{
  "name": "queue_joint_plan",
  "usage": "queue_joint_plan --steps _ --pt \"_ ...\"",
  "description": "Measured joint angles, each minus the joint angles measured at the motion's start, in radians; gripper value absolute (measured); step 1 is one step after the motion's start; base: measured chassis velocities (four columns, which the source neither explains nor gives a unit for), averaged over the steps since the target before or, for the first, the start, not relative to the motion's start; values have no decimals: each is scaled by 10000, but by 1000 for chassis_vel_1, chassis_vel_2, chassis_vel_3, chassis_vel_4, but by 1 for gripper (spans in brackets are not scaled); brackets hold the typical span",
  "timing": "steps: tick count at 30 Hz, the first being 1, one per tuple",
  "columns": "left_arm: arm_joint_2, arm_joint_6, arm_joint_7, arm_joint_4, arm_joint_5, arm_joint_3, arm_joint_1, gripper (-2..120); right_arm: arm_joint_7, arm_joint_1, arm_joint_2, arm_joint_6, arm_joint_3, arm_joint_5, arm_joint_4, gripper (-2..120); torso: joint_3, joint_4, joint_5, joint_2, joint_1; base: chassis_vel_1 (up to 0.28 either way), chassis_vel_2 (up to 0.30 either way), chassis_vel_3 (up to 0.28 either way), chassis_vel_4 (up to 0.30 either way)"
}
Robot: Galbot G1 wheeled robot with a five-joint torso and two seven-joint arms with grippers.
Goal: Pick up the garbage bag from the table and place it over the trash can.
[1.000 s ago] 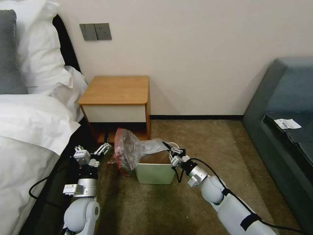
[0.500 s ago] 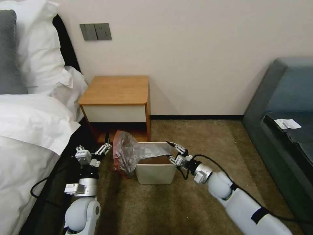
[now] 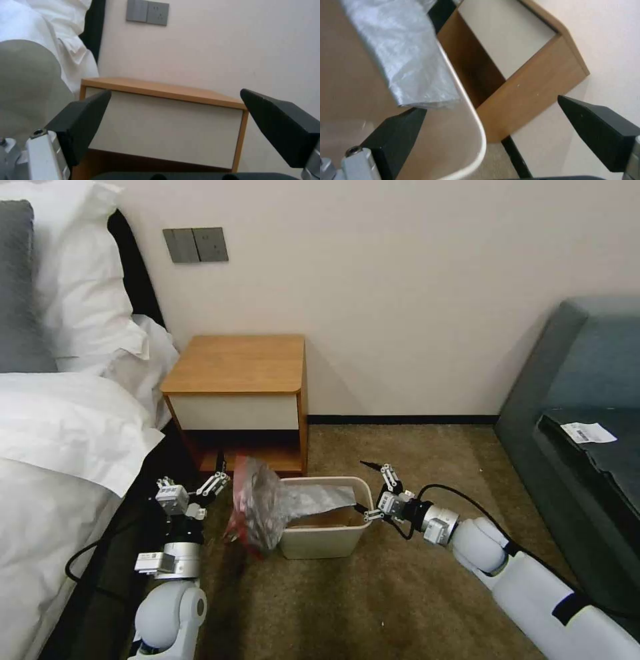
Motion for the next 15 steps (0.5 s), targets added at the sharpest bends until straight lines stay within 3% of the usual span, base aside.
queue_joint_plan --steps 15 --pt "-25 13 -20 82 12 -41 -51 97 -1085 504 -329 -49 267 1037 -93 100 0 1 -1 0 0 0 0 0 0"
